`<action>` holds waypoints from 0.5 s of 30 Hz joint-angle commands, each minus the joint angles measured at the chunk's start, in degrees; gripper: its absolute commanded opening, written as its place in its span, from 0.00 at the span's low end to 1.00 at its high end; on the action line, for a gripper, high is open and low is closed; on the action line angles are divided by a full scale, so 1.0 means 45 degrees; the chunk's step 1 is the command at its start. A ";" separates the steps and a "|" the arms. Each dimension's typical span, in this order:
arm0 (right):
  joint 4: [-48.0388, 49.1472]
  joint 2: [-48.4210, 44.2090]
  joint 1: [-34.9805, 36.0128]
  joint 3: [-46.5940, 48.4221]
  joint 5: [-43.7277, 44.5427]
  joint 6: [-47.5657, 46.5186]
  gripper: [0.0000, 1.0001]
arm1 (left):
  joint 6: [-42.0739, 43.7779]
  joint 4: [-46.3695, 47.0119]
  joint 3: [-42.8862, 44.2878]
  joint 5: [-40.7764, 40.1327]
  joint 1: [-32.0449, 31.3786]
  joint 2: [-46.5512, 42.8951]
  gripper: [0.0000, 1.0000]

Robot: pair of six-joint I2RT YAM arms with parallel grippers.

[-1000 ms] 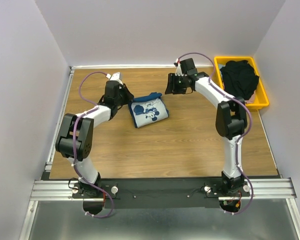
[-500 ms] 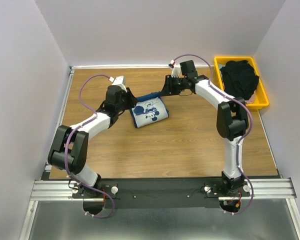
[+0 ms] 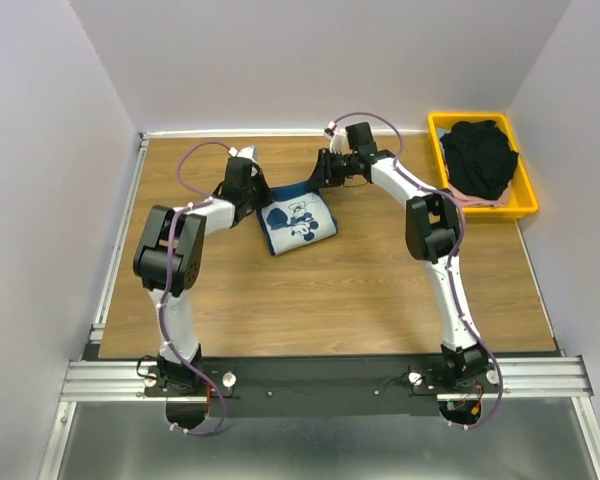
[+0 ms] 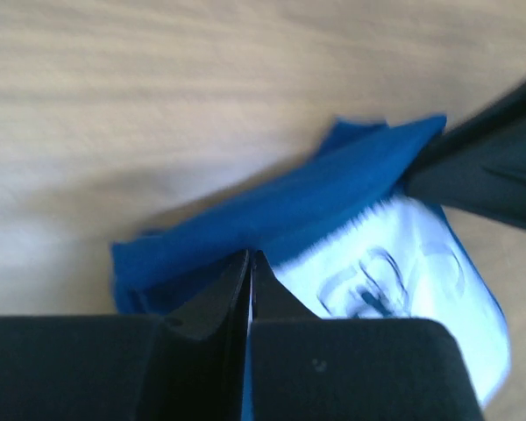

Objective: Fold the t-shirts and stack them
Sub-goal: Fold the tshirt

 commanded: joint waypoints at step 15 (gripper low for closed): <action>0.1118 -0.2226 -0.0110 -0.1415 -0.1764 0.1906 0.54 | -0.0600 -0.0130 0.0815 0.0765 0.1390 -0.0356 0.46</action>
